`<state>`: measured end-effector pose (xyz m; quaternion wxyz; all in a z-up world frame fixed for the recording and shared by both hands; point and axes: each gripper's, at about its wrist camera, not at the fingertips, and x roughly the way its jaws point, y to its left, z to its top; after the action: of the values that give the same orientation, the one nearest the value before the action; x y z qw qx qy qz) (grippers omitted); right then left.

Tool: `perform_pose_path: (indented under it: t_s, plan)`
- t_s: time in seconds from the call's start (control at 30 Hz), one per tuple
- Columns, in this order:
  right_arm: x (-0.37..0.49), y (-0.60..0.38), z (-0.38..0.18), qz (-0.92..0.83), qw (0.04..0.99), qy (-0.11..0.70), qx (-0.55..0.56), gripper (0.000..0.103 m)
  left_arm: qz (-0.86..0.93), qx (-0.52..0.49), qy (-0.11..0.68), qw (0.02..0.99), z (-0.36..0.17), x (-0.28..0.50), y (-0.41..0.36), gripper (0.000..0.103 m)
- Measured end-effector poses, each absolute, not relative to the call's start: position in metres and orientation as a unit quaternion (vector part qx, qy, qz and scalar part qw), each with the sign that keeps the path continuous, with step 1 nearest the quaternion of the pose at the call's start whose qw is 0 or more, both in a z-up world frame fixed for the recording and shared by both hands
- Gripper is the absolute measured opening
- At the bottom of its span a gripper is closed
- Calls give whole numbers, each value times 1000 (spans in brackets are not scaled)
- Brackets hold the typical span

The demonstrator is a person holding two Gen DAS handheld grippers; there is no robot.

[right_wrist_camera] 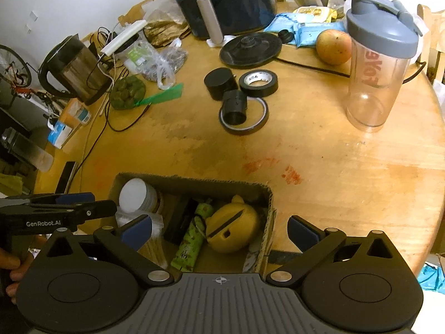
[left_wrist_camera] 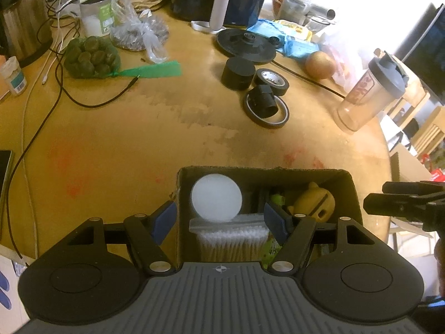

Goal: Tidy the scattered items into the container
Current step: 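Open both tools to drop the swab bag and bear holder into the box, then move the right tool to the small black cylinder on the thin ring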

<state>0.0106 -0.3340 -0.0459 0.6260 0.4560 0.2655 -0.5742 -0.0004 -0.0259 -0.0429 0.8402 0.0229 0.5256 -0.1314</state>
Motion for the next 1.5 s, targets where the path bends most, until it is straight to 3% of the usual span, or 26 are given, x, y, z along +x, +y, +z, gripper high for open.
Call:
perform_pose_path:
  t_s: [1.5]
  plan:
    - [-4, -446, -56, -601, 649, 287, 367, 103, -126, 30, 511, 850, -30, 54, -7, 69]
